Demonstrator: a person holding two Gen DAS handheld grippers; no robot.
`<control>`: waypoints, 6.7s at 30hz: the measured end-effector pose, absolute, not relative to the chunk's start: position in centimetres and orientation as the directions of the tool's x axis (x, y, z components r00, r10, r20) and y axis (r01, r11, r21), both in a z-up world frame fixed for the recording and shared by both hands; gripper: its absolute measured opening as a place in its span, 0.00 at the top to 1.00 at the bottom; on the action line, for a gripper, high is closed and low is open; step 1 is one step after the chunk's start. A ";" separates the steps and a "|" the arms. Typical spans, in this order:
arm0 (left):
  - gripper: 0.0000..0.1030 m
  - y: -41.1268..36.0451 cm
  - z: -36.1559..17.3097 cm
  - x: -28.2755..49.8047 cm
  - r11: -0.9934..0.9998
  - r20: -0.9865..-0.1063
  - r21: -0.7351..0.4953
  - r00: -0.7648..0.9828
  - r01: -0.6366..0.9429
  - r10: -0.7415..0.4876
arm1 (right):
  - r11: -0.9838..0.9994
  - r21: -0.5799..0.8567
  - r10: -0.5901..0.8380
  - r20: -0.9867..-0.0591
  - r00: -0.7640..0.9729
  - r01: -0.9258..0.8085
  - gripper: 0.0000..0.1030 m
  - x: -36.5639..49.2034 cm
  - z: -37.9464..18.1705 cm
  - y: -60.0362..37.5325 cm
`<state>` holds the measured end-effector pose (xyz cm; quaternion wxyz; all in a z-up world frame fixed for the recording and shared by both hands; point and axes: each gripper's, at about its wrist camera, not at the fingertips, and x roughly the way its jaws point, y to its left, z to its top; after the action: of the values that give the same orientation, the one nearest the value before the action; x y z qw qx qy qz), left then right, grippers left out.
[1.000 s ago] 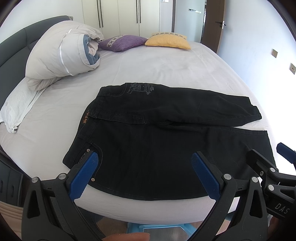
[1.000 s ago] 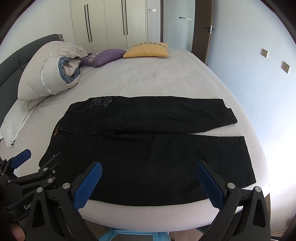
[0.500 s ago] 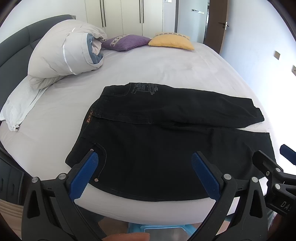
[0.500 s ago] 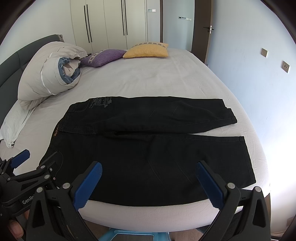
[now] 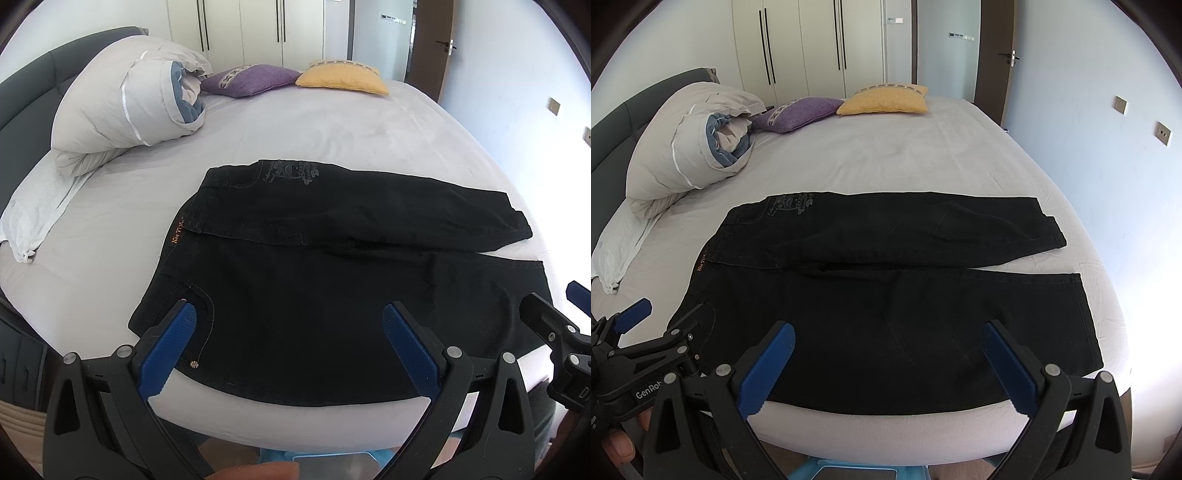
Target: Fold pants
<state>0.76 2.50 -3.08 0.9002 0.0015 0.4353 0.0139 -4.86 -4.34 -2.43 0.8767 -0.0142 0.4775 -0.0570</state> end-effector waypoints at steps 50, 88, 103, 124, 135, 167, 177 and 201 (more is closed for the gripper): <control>0.93 11.9 -15.7 41.5 0.764 -0.909 0.011 0.325 0.645 -0.261 | 0.668 0.122 0.326 -0.935 0.141 -0.734 0.53 31.4 -19.2 -5.6; 0.93 12.1 -10.3 27.8 0.711 -0.814 0.104 0.470 0.695 -0.341 | 0.433 0.056 0.263 -0.963 0.067 -0.899 0.95 32.8 -19.3 3.3; 0.93 12.9 -8.7 22.5 0.688 -0.816 0.085 0.447 0.720 -0.367 | 0.137 -0.191 0.126 -0.970 0.208 -0.972 0.97 18.3 -17.2 4.9; 0.93 9.0 -14.3 7.7 0.458 -0.910 0.196 0.334 0.867 -0.244 | -0.286 -0.347 -0.027 -0.929 0.370 -0.893 0.97 1.4 -21.2 5.9; 0.93 7.4 -15.1 6.7 0.337 -0.920 0.280 0.351 0.899 -0.171 | -0.374 -0.365 -0.035 -0.913 0.406 -0.853 0.96 -2.7 -20.6 6.5; 0.93 10.6 -20.0 2.7 0.329 -0.927 0.326 0.367 0.886 -0.072 | -0.349 -0.436 -0.023 -0.881 0.473 -0.829 0.96 -13.0 -21.4 11.3; 0.90 11.2 -19.0 2.2 0.431 -0.931 0.295 0.358 0.853 -0.069 | -0.353 -0.492 -0.023 -0.846 0.533 -0.796 0.93 -13.9 -22.0 11.1; 0.83 5.1 -19.9 7.1 0.713 -0.949 0.049 0.254 0.699 -0.185 | 0.254 -0.401 0.034 -0.906 0.422 -0.880 0.31 -11.3 -17.9 7.8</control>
<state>7.12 5.07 -19.91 0.7547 0.2400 0.5359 -0.2927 -11.31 7.84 -17.88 0.6732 -0.5077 0.4169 0.3395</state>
